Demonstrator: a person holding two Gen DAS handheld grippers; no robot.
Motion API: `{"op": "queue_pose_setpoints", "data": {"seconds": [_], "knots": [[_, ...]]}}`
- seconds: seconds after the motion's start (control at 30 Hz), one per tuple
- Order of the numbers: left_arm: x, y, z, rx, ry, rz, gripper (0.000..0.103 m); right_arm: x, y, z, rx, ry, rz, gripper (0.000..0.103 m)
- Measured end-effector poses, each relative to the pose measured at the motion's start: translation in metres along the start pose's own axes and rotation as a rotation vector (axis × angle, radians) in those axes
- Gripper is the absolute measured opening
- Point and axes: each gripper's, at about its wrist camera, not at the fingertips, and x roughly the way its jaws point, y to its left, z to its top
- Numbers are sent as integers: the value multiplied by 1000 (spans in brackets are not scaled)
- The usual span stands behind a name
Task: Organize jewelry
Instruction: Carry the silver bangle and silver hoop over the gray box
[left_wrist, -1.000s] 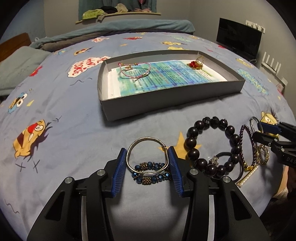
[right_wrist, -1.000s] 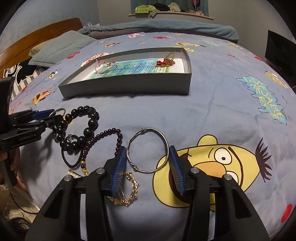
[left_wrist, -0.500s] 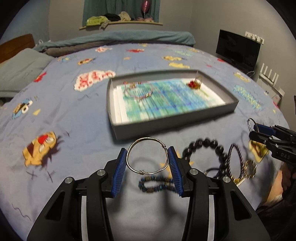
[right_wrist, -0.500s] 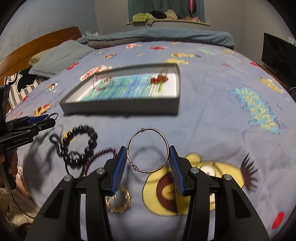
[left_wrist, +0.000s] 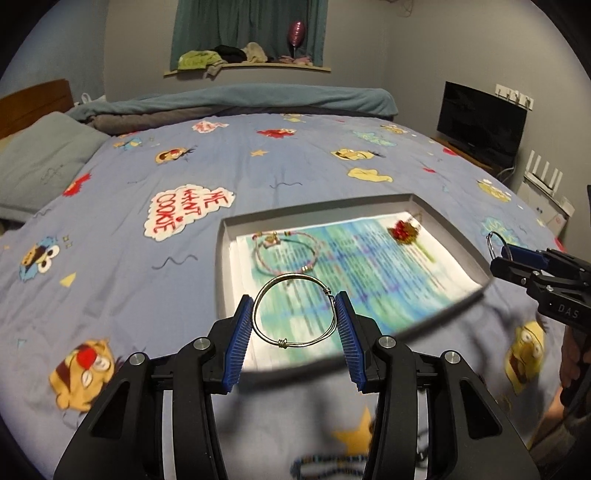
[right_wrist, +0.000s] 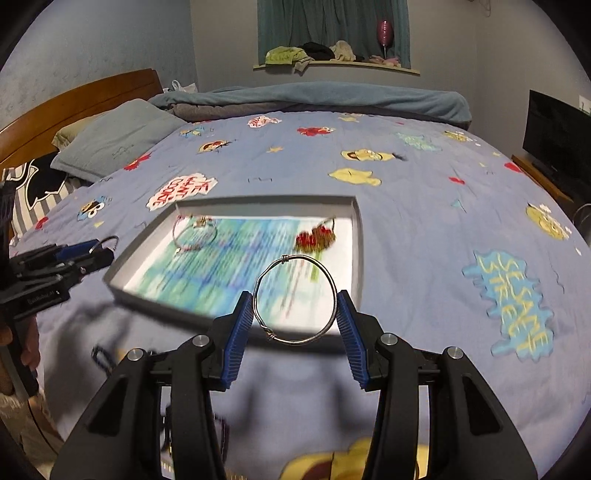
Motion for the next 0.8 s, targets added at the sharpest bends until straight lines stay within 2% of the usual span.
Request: {"op": "queue_pose_setpoints", "data": {"seconds": [0.2,0.3,0.63,0.8], "knots": [[33,1,17,-3,31,31,47,35,3,19,-3,48,-11,46],[45,6,19,-19,62,17,47,55,4,23,-8,95,-17,46],[69,10,8,-9,146,7,47,83,12,10,-35,197,-23,46],[74,9,2,5,171,10,47,88,13,6,-52,217,-33,46]]}}
